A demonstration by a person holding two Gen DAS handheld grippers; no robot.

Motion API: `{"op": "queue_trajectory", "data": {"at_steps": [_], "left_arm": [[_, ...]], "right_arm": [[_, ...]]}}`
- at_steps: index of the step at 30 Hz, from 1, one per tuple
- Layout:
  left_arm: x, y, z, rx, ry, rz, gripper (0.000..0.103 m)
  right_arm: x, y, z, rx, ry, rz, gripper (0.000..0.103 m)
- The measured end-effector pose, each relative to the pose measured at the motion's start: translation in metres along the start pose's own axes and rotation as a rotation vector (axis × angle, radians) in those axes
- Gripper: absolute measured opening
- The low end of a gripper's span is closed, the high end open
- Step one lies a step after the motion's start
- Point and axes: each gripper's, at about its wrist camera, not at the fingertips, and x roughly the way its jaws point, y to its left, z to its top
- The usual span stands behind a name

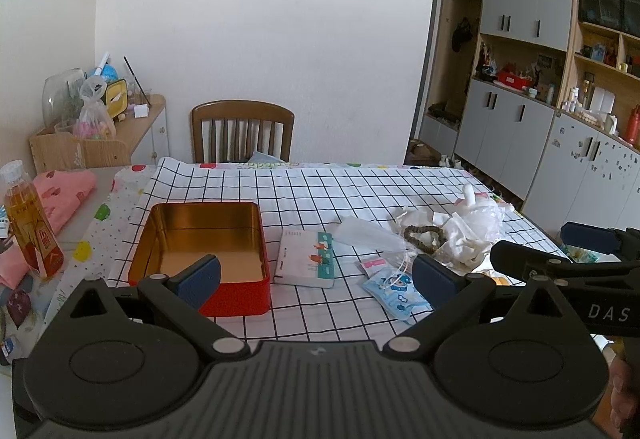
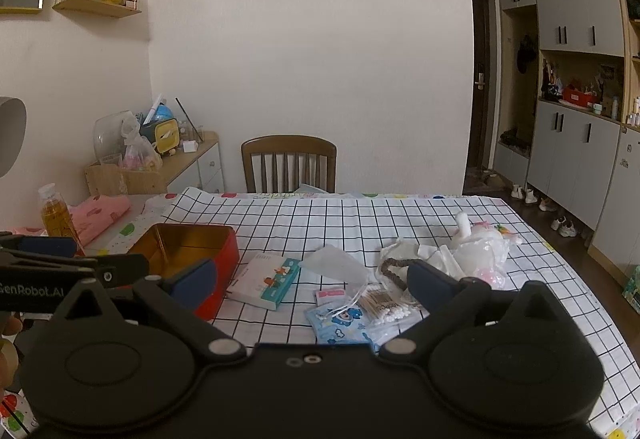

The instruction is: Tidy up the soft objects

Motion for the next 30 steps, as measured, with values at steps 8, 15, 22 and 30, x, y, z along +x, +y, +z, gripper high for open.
{"op": "queue_trajectory", "data": {"at_steps": [8,15,22,30], "left_arm": [[0.0008,0.0022,-0.0007,-0.001,0.0,0.003,0.103],[-0.0002,0.0018,0.0005,-0.001,-0.001,-0.002,0.103],[-0.0014,0.0008,0.0032,0.007,-0.001,-0.008,0.103],[-0.0006,0.0024,0.0035,0.01,-0.003,-0.017,0.103]], "right_arm": [[0.0007,0.0006,0.0008,-0.001,0.002,-0.002,0.101],[0.0006,0.0019,0.0007,-0.003,-0.004,-0.008,0.101],[-0.0025,0.0009,-0.0003,-0.001,-0.014,-0.015,0.101],[-0.0053,0.0009,-0.0001,0.006,-0.016,-0.021,0.101]]}}
